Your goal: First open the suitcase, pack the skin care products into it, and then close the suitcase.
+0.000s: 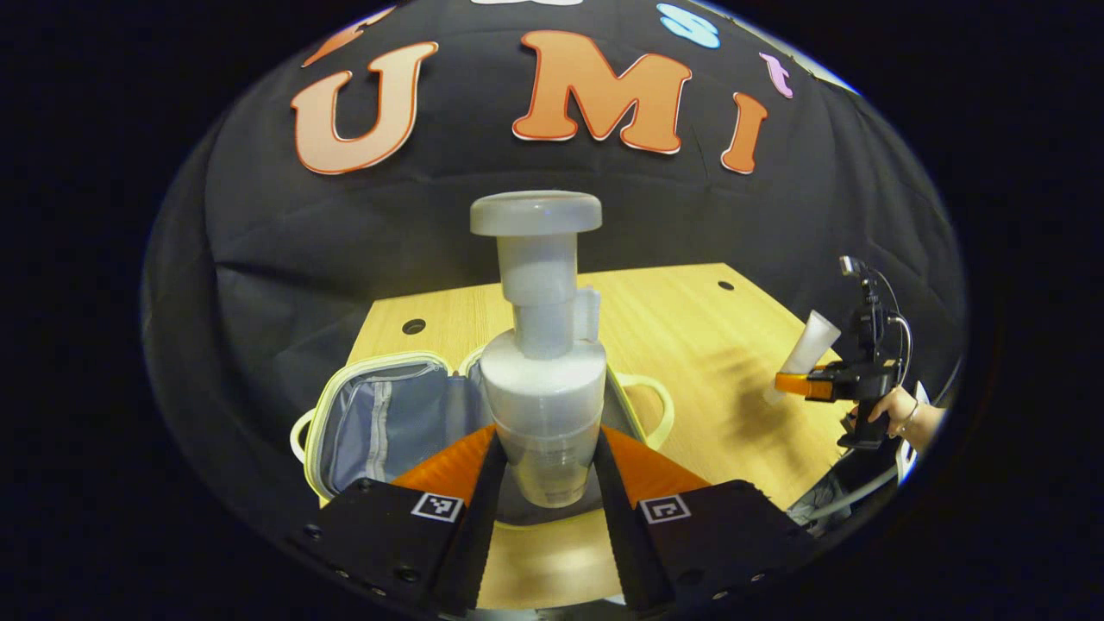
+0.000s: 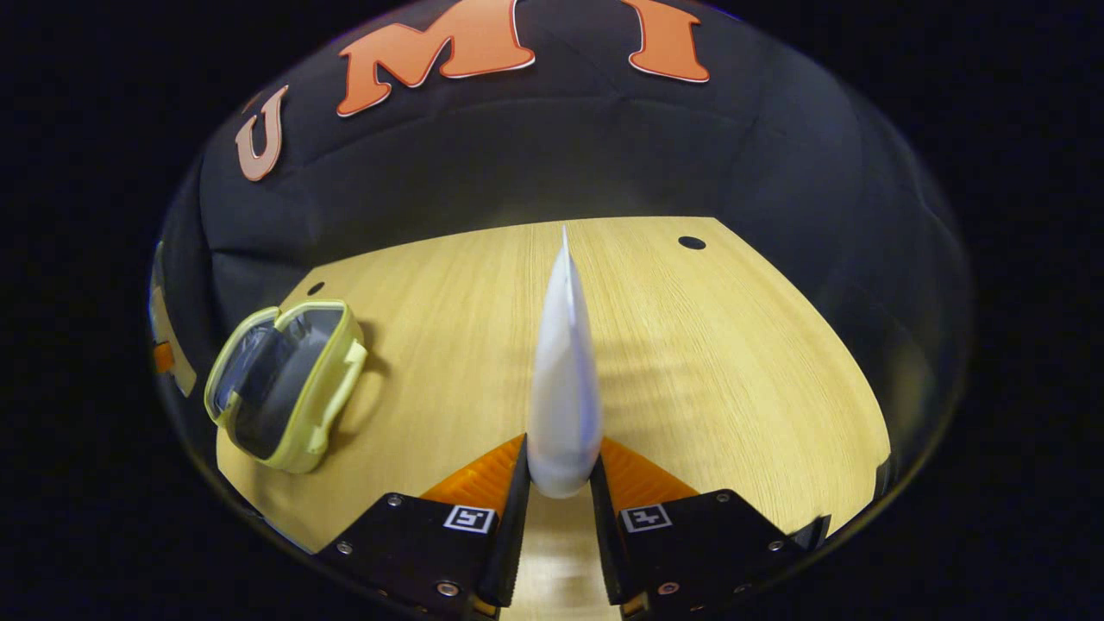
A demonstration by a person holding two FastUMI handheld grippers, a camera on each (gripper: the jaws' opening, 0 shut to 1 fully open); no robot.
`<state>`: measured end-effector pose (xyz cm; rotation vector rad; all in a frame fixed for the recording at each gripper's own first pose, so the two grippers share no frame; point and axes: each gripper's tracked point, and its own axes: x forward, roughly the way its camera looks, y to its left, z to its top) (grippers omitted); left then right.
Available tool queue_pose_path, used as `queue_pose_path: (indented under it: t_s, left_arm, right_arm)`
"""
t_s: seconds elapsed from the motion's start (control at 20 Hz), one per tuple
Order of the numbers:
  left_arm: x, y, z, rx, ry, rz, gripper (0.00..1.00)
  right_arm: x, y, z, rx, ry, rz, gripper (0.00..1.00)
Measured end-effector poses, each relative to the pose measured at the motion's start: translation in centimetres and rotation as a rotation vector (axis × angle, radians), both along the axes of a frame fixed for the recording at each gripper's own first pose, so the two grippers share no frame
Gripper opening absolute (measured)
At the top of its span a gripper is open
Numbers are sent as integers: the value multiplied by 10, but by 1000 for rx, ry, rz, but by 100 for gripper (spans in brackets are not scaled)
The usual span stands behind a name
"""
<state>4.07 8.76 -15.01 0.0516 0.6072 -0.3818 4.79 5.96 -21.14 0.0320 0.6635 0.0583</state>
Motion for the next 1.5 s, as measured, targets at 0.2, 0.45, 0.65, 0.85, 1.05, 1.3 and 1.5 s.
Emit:
queue_pose_path:
  t_s: [0.2, 0.45, 0.65, 0.85, 1.05, 1.3, 1.5]
  left_arm:
    - [14, 8, -16, 28, 212, -141, 60]
    - [51, -17, -65, 85, 446, -242, 60]
    - [72, -51, -111, 99, 587, -262, 60]
    - [88, -56, -150, 123, 678, -258, 60]
    - [88, -49, -182, 159, 750, -233, 60]
    - [92, -61, -196, 121, 770, -233, 60]
    - [93, -67, -207, 121, 783, -221, 61]
  right_arm:
    - [-13, 46, 17, 80, 30, 2, 39]
    - [-37, 80, 30, 151, 64, -18, 39]
    - [-53, 82, 27, 164, 96, -54, 39]
    - [-65, 73, 17, 165, 143, -96, 39]
    - [-69, 67, 16, 152, 157, -113, 39]
    - [-68, 69, 17, 148, 162, -102, 39]
    - [-67, 75, 23, 148, 159, -90, 39]
